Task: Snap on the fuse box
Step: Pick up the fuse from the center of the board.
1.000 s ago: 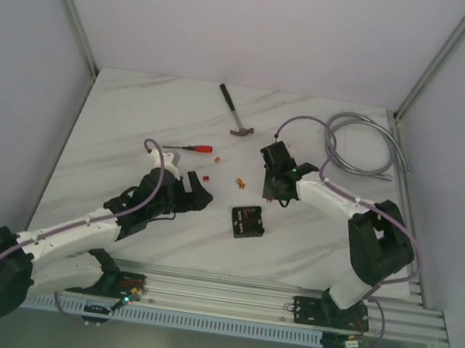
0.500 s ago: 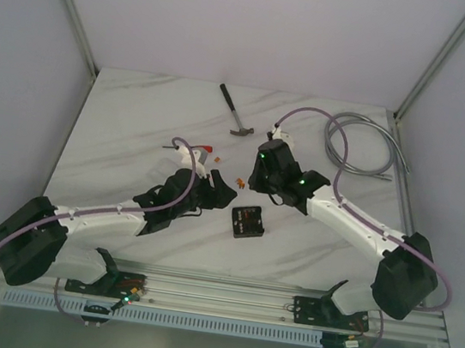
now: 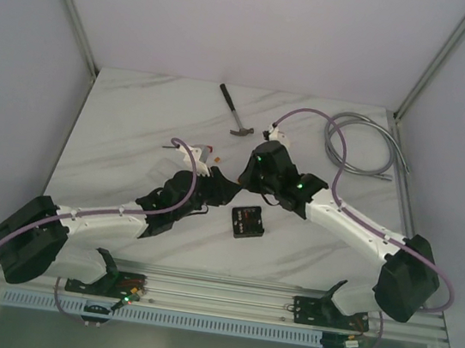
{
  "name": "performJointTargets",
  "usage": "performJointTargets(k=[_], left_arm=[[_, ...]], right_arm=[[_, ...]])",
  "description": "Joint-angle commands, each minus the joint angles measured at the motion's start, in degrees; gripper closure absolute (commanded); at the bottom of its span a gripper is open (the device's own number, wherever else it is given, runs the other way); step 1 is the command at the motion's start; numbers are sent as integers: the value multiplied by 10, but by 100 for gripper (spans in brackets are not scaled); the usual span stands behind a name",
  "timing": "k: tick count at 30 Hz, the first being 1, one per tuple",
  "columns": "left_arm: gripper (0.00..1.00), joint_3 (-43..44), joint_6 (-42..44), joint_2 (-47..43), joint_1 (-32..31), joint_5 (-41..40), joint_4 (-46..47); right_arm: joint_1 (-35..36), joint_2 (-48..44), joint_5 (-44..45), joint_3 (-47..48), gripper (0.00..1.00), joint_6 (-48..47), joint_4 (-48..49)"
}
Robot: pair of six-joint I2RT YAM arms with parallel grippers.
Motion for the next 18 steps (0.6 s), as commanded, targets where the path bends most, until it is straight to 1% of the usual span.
performJointTargets(k=[1, 5, 18], left_arm=[[57, -3, 7, -1, -4, -15, 30], [63, -3, 7, 0, -4, -22, 33], [75, -6, 1, 7, -5, -40, 36]], right_arm=[[7, -13, -7, -9, 76, 18, 24], [11, -19, -11, -17, 76, 25, 33], [21, -36, -41, -55, 75, 50, 73]])
